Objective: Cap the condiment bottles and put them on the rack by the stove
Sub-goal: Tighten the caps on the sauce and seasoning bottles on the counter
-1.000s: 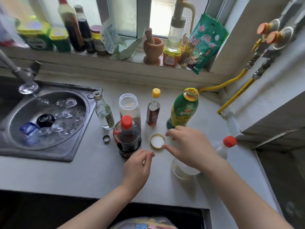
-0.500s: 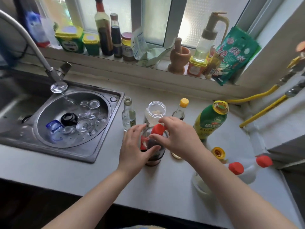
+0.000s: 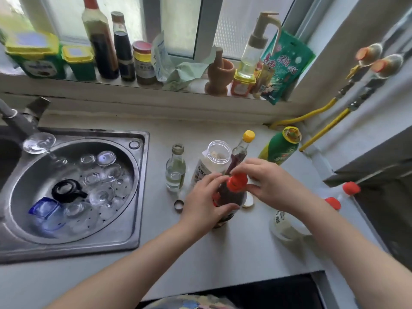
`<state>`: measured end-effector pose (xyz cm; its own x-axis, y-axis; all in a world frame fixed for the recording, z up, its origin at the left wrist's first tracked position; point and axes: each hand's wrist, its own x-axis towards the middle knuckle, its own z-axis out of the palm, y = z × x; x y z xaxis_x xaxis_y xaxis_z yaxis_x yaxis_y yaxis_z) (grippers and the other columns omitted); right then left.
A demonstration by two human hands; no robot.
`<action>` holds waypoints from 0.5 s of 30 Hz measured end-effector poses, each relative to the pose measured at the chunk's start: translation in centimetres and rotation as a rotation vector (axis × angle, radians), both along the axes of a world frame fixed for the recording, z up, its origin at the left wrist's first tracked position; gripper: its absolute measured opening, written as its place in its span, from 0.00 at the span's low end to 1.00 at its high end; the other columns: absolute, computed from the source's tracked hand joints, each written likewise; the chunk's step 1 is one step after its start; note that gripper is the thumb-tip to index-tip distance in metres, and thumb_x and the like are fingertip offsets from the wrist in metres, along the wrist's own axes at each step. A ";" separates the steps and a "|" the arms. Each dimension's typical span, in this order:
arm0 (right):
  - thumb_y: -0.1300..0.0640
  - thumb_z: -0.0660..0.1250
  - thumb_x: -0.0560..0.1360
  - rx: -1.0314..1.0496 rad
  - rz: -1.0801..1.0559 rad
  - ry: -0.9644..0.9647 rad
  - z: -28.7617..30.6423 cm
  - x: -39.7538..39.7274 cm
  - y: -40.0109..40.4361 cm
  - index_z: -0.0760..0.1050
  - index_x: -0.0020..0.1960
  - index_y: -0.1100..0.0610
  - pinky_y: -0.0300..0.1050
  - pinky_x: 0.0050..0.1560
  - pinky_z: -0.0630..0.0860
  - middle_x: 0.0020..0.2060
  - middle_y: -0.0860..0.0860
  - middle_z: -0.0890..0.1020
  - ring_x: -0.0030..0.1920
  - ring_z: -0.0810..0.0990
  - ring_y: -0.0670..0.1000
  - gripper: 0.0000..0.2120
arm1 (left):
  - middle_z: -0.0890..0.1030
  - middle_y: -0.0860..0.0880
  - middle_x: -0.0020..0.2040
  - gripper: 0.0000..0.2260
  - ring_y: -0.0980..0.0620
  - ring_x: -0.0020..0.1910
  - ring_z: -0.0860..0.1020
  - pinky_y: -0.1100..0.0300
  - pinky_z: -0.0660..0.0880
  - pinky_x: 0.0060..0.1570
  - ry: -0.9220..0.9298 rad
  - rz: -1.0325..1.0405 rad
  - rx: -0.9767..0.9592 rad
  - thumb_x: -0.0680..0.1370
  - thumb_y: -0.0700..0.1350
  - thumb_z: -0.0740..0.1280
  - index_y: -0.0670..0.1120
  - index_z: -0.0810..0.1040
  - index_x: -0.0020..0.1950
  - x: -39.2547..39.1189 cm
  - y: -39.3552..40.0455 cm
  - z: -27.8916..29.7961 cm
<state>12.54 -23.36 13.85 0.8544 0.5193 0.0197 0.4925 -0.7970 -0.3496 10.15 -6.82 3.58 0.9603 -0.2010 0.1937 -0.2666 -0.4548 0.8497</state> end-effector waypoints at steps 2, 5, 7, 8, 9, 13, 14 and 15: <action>0.63 0.72 0.69 -0.028 -0.009 0.001 0.1 -0.1 0.2 0.78 0.55 0.52 0.49 0.49 0.77 0.48 0.48 0.80 0.49 0.78 0.51 0.16 | 0.74 0.58 0.62 0.29 0.56 0.62 0.72 0.58 0.71 0.60 0.001 0.005 0.009 0.64 0.56 0.76 0.55 0.74 0.63 -0.1 0.0 0.2; 0.62 0.73 0.69 -0.049 -0.025 0.014 0.4 -0.1 0.7 0.80 0.55 0.52 0.50 0.50 0.77 0.49 0.48 0.81 0.50 0.79 0.51 0.15 | 0.74 0.58 0.62 0.29 0.55 0.61 0.74 0.56 0.73 0.57 0.007 0.013 0.026 0.63 0.56 0.76 0.55 0.75 0.62 -0.1 0.1 0.3; 0.61 0.73 0.69 -0.062 -0.026 0.035 0.6 0.0 0.9 0.80 0.55 0.52 0.50 0.50 0.77 0.48 0.49 0.81 0.49 0.79 0.51 0.15 | 0.75 0.59 0.62 0.29 0.54 0.59 0.74 0.55 0.74 0.55 0.015 0.013 0.037 0.63 0.57 0.76 0.56 0.74 0.62 -0.1 0.1 0.5; 0.60 0.73 0.69 -0.067 -0.035 0.050 0.8 0.1 1.0 0.80 0.55 0.51 0.50 0.50 0.77 0.48 0.49 0.81 0.49 0.79 0.51 0.15 | 0.74 0.60 0.61 0.28 0.55 0.59 0.74 0.54 0.74 0.54 0.019 0.011 0.040 0.63 0.58 0.75 0.57 0.74 0.62 0.0 0.2 0.6; 0.59 0.73 0.69 -0.074 -0.046 0.069 1.0 0.2 1.1 0.80 0.55 0.51 0.50 0.50 0.77 0.48 0.49 0.81 0.49 0.79 0.51 0.14 | 0.74 0.60 0.61 0.28 0.55 0.58 0.75 0.54 0.74 0.54 0.019 0.010 0.042 0.63 0.58 0.75 0.58 0.74 0.62 0.0 0.2 0.7; 0.51 0.72 0.69 -0.237 -0.087 0.106 1.9 0.4 1.8 0.78 0.53 0.54 0.44 0.46 0.73 0.45 0.50 0.78 0.47 0.76 0.51 0.14 | 0.74 0.61 0.61 0.28 0.55 0.59 0.74 0.54 0.74 0.55 0.022 0.011 0.058 0.63 0.58 0.76 0.58 0.75 0.62 -0.2 0.3 0.9; 0.48 0.72 0.70 -0.302 -0.096 0.089 2.1 0.4 2.0 0.77 0.52 0.55 0.42 0.43 0.69 0.43 0.50 0.76 0.45 0.75 0.51 0.15 | 0.74 0.61 0.61 0.28 0.55 0.59 0.74 0.54 0.73 0.55 0.023 0.011 0.063 0.63 0.58 0.76 0.57 0.75 0.62 -0.2 0.2 1.0; 0.44 0.70 0.70 -0.358 -0.102 0.063 2.2 0.3 2.3 0.76 0.49 0.56 0.41 0.40 0.67 0.41 0.50 0.75 0.42 0.73 0.51 0.16 | 0.74 0.61 0.61 0.28 0.55 0.59 0.74 0.54 0.73 0.55 0.026 0.009 0.068 0.63 0.58 0.76 0.57 0.75 0.62 -0.3 0.2 1.0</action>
<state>12.80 -21.07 16.08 0.8957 0.3959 -0.2023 0.3907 -0.9181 -0.0667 9.87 -6.58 4.60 0.9666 -0.2040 0.1552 -0.2408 -0.5144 0.8230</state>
